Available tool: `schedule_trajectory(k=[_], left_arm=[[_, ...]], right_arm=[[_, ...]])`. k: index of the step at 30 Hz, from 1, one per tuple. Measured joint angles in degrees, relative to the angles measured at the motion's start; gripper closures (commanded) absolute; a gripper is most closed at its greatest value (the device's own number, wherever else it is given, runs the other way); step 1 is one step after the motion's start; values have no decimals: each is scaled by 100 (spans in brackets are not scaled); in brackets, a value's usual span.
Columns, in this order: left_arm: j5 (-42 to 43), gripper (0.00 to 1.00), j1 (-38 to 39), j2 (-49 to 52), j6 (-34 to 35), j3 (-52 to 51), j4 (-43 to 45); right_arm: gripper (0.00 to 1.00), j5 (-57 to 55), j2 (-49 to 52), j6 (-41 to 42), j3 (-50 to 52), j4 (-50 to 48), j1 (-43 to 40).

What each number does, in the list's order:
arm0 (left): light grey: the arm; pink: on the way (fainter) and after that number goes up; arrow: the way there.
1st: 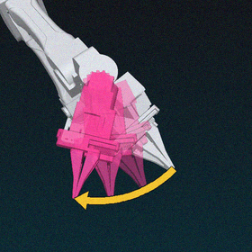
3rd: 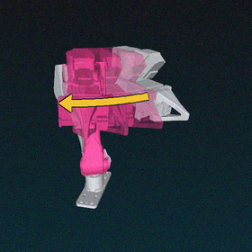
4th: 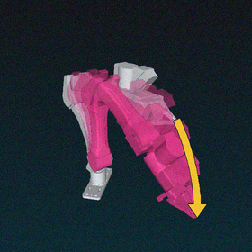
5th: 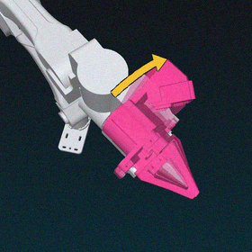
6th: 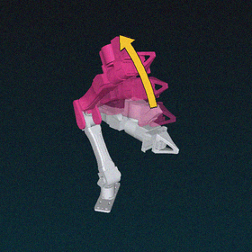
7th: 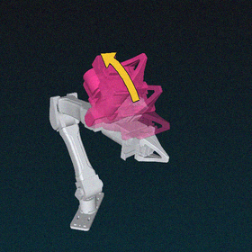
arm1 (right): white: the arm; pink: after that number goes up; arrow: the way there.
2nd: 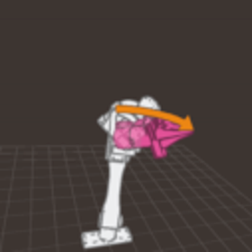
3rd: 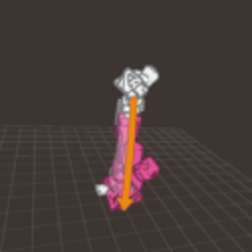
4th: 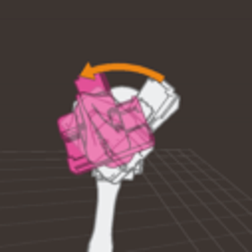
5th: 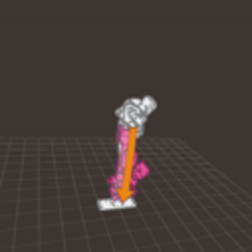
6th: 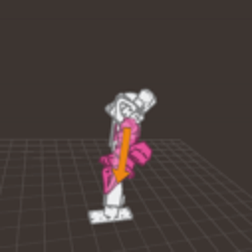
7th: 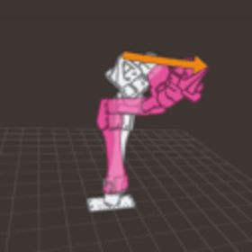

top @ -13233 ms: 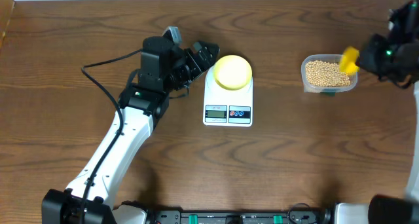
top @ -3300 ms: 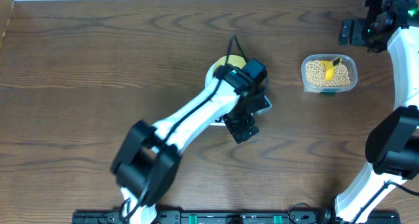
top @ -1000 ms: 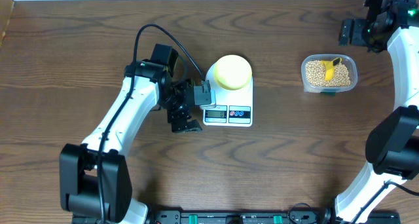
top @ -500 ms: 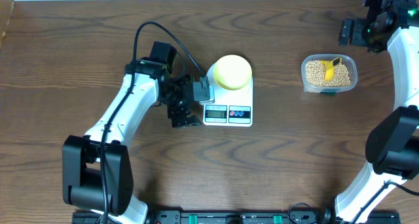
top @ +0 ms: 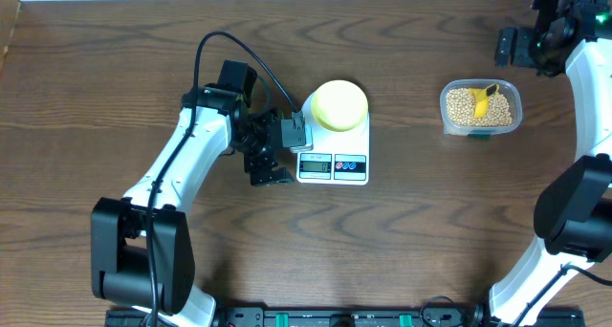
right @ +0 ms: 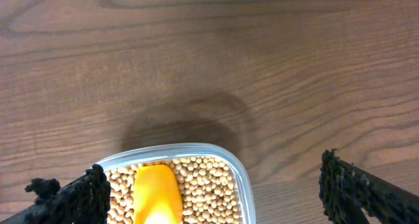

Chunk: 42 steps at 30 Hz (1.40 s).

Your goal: Scoop item into bowl and weigh 50g on scale

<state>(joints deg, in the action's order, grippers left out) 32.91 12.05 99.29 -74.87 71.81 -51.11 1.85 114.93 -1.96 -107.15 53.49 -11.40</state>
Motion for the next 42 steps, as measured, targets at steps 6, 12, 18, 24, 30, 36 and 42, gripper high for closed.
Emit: schedule_trajectory(k=[6, 12, 18, 24, 30, 36, 42], left_arm=[[0, 3, 0, 0, 0, 0, 0], [0, 2, 0, 0, 0, 0, 0], [0, 2, 0, 0, 0, 0, 0], [0, 2, 0, 0, 0, 0, 0], [0, 2, 0, 0, 0, 0, 0], [0, 2, 0, 0, 0, 0, 2], [0, 2, 0, 0, 2, 0, 0]], right_arm=[[1, 0, 0, 0, 0, 0, 0], [1, 0, 0, 0, 0, 0, 0], [1, 0, 0, 0, 0, 0, 0], [1, 0, 0, 0, 0, -2, 0], [1, 17, 0, 0, 0, 22, 0], [24, 962, 0, -74, 0, 2, 0], [32, 1707, -2, -144, -2, 780, 2]])
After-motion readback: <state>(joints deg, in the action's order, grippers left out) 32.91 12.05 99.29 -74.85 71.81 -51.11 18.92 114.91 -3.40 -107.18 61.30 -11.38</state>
